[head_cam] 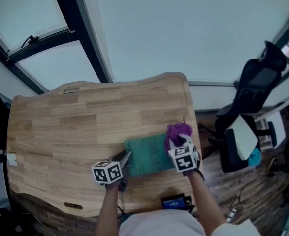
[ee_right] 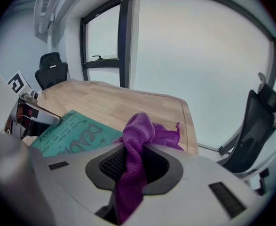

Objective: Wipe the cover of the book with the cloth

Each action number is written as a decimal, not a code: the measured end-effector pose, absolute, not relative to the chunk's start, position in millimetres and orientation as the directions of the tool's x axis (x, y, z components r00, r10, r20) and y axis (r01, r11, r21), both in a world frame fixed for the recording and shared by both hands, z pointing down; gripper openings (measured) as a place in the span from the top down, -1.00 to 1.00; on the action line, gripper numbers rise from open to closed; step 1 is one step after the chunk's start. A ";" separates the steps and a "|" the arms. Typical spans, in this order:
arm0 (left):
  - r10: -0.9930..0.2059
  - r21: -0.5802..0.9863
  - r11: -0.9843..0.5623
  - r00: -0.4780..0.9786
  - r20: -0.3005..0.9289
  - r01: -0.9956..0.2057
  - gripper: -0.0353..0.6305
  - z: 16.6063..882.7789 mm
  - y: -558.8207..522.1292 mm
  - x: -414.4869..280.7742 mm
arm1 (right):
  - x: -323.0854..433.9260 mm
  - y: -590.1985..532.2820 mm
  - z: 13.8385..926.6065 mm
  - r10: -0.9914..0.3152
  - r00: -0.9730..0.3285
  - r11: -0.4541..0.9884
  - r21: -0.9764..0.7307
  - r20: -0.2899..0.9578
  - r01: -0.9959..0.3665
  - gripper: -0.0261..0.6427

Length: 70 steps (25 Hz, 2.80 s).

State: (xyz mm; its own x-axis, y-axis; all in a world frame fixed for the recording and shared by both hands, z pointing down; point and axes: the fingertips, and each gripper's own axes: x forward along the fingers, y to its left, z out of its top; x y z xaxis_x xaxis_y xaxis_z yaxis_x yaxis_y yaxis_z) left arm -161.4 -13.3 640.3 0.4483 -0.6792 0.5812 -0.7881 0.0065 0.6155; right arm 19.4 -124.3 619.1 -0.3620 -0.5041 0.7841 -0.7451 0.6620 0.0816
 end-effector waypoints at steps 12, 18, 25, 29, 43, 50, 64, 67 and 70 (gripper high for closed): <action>-0.679 0.618 0.008 0.449 0.581 -0.786 0.54 641.0 -12.3 -162.6 | -34.1 -99.1 622.9 -0.432 -0.445 0.760 0.050 0.785 -0.649 0.68; -0.681 0.616 0.009 0.446 0.581 -0.788 0.54 640.5 -12.2 -163.2 | -53.8 -91.5 623.6 -0.409 -0.477 0.794 0.045 0.778 -0.607 0.68; -0.684 0.613 0.009 0.442 0.580 -0.790 0.53 639.9 -12.4 -163.2 | -67.0 -86.4 627.2 -0.384 -0.512 0.816 0.022 0.769 -0.578 0.68; -0.687 0.614 0.016 0.438 0.580 -0.789 0.53 640.7 -12.0 -163.5 | -73.2 -82.6 626.4 -0.368 -0.516 0.826 0.018 0.774 -0.563 0.68; -0.687 0.620 0.019 0.441 0.578 -0.784 0.54 641.6 -11.7 -163.8 | -110.7 -64.8 627.9 -0.309 -0.550 0.870 -0.003 0.776 -0.494 0.68; -0.687 0.623 0.018 0.443 0.576 -0.782 0.54 641.7 -12.3 -164.2 | -127.5 -55.6 627.9 -0.283 -0.564 0.890 -0.008 0.776 -0.456 0.68; -0.682 0.631 0.023 0.449 0.577 -0.776 0.55 641.7 -11.4 -164.9 | -153.8 -41.5 627.0 -0.231 -0.582 0.928 -0.004 0.780 -0.374 0.68; -0.682 0.633 0.023 0.451 0.576 -0.774 0.56 641.7 -11.5 -166.2 | -157.1 -41.0 627.0 -0.230 -0.584 0.931 0.001 0.779 -0.365 0.68; -0.683 0.634 0.023 0.451 0.575 -0.773 0.56 641.2 -11.5 -166.4 | -157.3 -40.8 626.5 -0.227 -0.584 0.932 0.000 0.780 -0.363 0.68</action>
